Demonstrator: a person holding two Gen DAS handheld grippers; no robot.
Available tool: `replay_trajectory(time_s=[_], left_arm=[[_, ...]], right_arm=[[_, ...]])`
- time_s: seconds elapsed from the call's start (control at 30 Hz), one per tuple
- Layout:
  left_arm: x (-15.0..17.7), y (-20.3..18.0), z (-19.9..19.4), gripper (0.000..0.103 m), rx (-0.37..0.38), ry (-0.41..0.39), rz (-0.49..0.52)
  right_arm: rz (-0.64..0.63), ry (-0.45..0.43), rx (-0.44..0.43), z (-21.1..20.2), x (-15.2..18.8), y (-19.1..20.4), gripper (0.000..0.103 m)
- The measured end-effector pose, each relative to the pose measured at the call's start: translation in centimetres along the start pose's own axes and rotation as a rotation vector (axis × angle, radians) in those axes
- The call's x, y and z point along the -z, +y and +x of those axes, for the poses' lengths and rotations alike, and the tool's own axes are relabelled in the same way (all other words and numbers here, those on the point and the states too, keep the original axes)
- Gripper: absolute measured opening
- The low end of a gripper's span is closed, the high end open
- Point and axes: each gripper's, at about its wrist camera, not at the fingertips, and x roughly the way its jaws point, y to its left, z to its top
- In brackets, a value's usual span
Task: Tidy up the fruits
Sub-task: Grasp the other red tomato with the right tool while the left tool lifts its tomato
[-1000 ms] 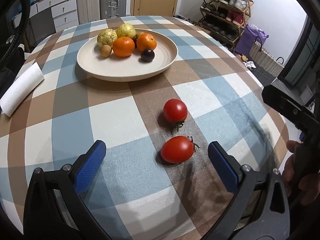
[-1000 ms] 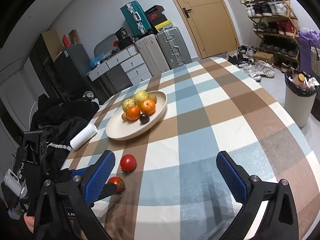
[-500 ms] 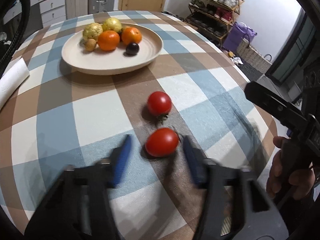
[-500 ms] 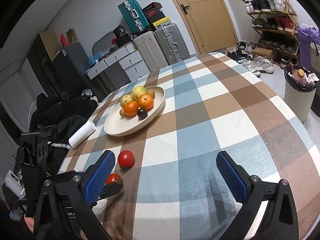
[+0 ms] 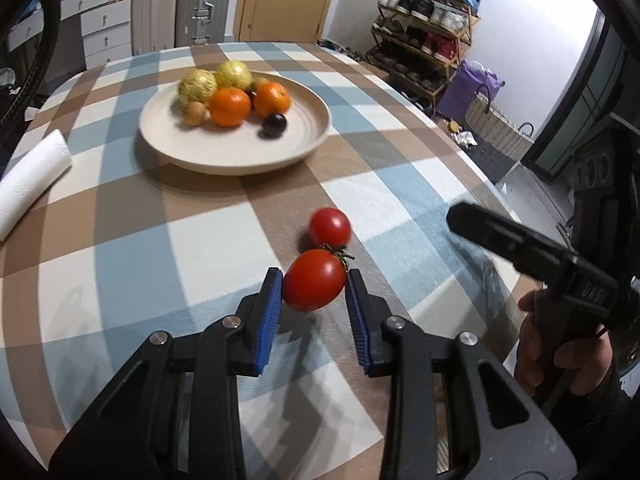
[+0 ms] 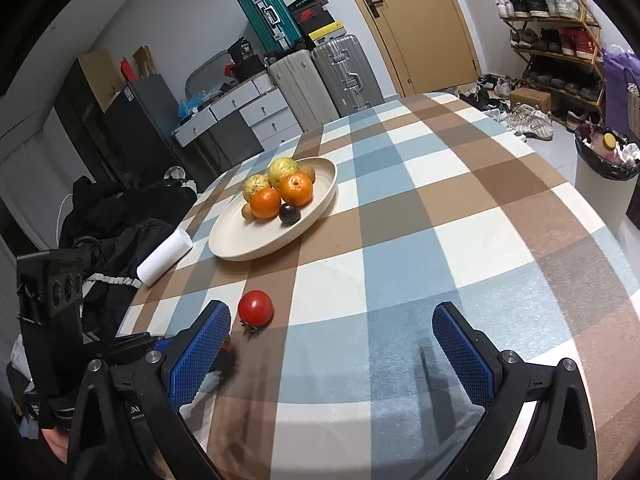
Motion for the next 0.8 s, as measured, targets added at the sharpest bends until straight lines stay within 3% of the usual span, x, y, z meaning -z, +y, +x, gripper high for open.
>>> replay_trajectory(time_s=[0.43,0.7,0.8], left_arm=[[-0.8,5.7,-3.4,0.029,-0.033,-0.075,-0.101],[-1.0,7.8,-4.2,0.029,-0.042,-0.095,-0.133],[-1.3,8.2,-4.2,0.029,-0.040,-0.102,-0.143]], right_arm=[[-0.126,0.091,-0.060,4.5,-0.1,4.6,0.101],[-0.147,0.173,-0.077,7.3,0.2,6.0,0.074],[-0.169,0.189,-0.068,7.9,0.3,6.5,0.058]])
